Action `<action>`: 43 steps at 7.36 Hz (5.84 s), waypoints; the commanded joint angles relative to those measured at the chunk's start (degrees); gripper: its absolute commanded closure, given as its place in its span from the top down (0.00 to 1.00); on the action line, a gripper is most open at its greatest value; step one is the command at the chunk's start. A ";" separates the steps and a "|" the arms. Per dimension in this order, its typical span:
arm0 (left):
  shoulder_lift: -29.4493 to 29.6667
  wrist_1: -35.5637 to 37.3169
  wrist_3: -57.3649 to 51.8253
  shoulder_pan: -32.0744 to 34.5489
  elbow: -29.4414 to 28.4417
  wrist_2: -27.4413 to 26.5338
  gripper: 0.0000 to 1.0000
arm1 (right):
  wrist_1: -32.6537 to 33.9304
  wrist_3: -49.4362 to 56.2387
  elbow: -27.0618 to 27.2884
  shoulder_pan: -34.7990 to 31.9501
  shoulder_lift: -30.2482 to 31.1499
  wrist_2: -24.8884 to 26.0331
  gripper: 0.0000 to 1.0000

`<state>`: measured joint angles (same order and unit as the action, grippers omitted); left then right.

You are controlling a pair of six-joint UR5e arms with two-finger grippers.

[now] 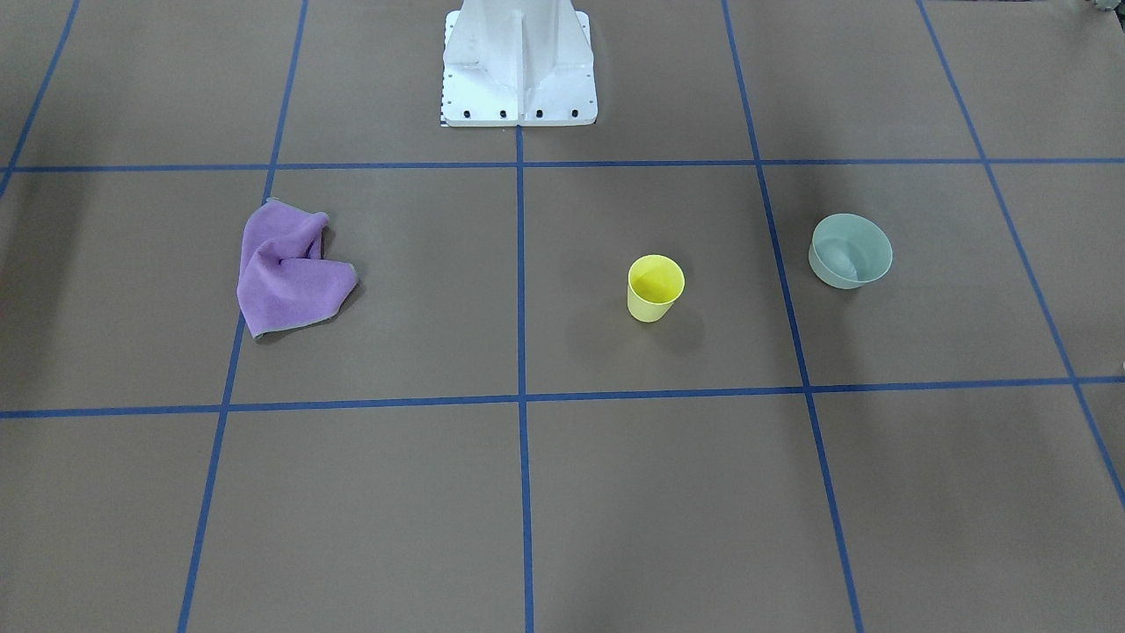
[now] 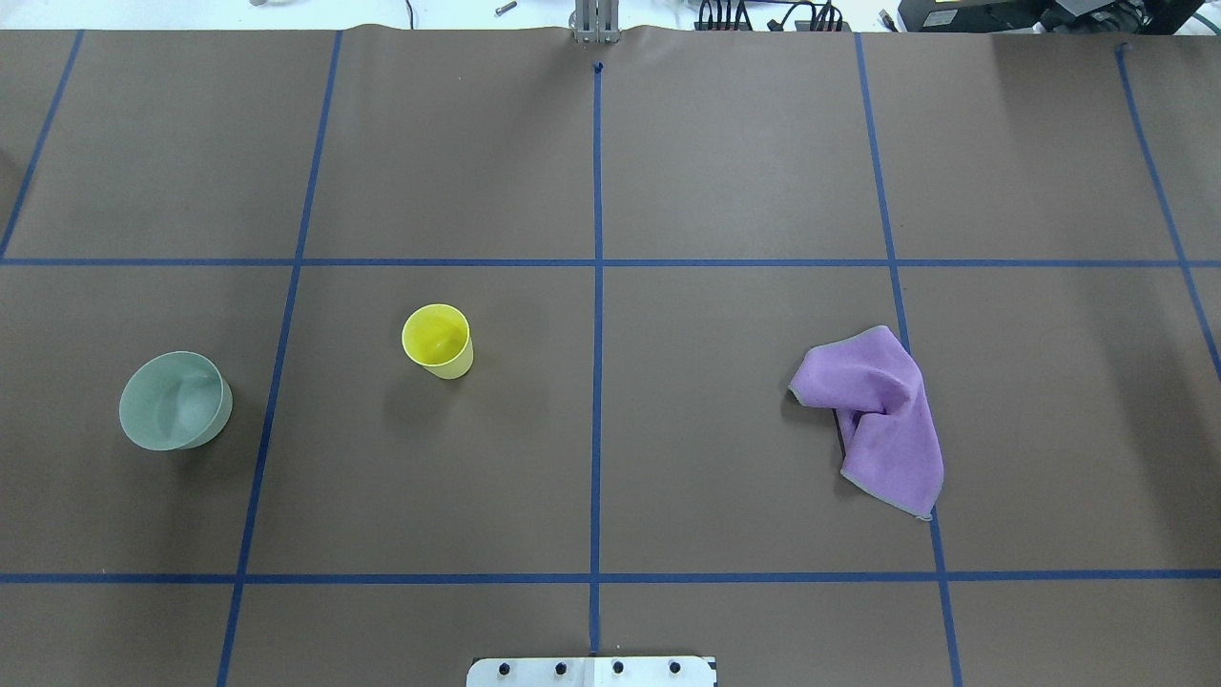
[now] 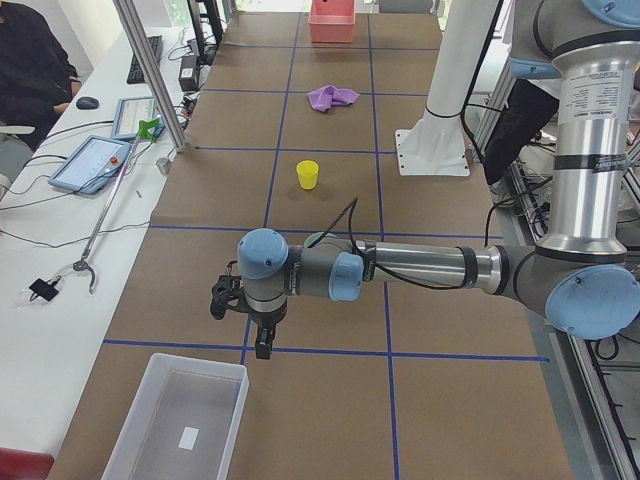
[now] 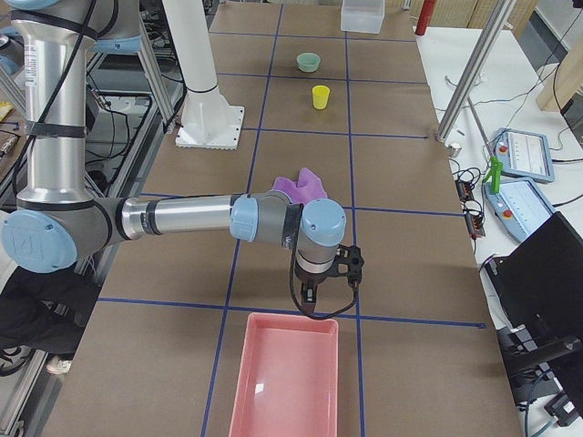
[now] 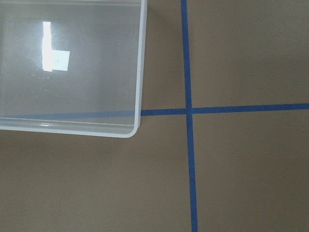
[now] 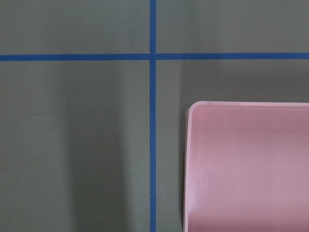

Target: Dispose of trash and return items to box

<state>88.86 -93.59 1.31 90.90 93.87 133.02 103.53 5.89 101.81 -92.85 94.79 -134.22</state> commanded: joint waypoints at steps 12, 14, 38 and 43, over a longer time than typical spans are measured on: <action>0.09 -0.28 -0.26 -0.11 -0.18 -0.31 0.98 | 0.00 -0.18 0.67 0.04 -0.13 -0.08 1.00; 0.08 -0.28 -0.26 -0.11 -0.10 -0.75 0.98 | 0.00 -0.18 0.67 0.04 -0.13 -0.08 1.00; -5.88 -40.80 62.49 -41.51 4.90 -2.83 0.00 | 0.00 -0.71 0.67 1.62 -0.04 -0.43 1.00; -3.72 -33.19 57.87 -14.23 -0.23 10.68 0.00 | -1.58 -0.71 1.55 2.06 -0.13 -0.78 1.00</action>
<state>83.25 -130.91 62.21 69.70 97.38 143.41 102.75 5.24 103.30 -90.89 94.66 -134.89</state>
